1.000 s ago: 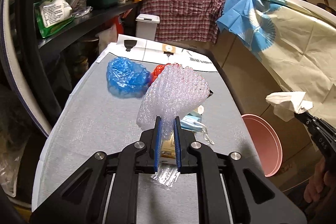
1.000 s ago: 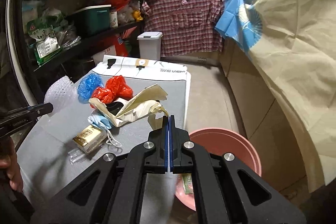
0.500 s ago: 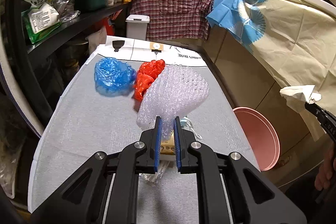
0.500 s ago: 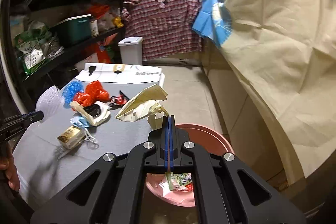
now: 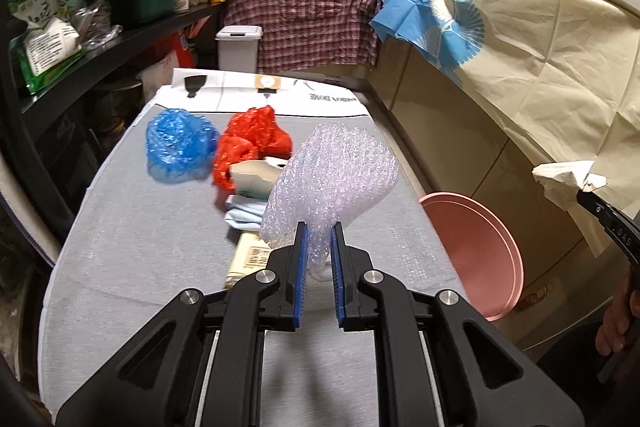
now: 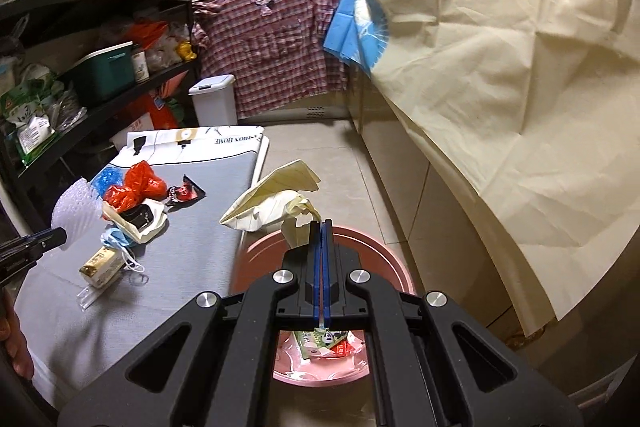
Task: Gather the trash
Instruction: 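Carry the bubble wrap with the left gripper while the right gripper carries the napkin to the bin, then open the left gripper over the bin while the right gripper drops the napkin in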
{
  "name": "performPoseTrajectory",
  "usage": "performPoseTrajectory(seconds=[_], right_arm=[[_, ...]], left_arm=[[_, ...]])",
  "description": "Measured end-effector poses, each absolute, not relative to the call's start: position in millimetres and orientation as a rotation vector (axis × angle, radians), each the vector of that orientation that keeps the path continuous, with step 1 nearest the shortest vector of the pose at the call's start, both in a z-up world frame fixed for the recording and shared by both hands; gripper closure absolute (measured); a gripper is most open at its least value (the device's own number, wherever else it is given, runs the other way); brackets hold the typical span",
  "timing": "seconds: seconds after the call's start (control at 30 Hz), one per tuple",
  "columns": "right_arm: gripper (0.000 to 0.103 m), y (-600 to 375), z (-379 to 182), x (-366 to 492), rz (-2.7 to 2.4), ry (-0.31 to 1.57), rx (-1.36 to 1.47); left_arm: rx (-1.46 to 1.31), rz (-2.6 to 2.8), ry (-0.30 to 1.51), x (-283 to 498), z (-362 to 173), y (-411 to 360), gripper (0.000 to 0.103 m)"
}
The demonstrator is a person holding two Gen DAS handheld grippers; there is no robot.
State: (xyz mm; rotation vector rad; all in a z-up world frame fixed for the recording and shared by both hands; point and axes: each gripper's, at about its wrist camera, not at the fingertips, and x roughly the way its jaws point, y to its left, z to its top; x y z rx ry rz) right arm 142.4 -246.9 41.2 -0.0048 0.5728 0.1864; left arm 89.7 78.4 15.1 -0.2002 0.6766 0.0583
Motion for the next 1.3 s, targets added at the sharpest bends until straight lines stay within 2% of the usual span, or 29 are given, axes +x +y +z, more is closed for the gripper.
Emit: performPoseTrajectory(seconds=[0.73, 1.3], right_arm=[[0.102, -274, 27, 173, 0.095, 0.608, 0.079], [0.102, -284, 7, 197, 0.07, 0.675, 0.127]], left_arm=[[-0.153, -0.11, 0.728, 138, 1, -6, 0.092], [-0.068, -0.239, 0.801, 194, -36, -88, 0.092]])
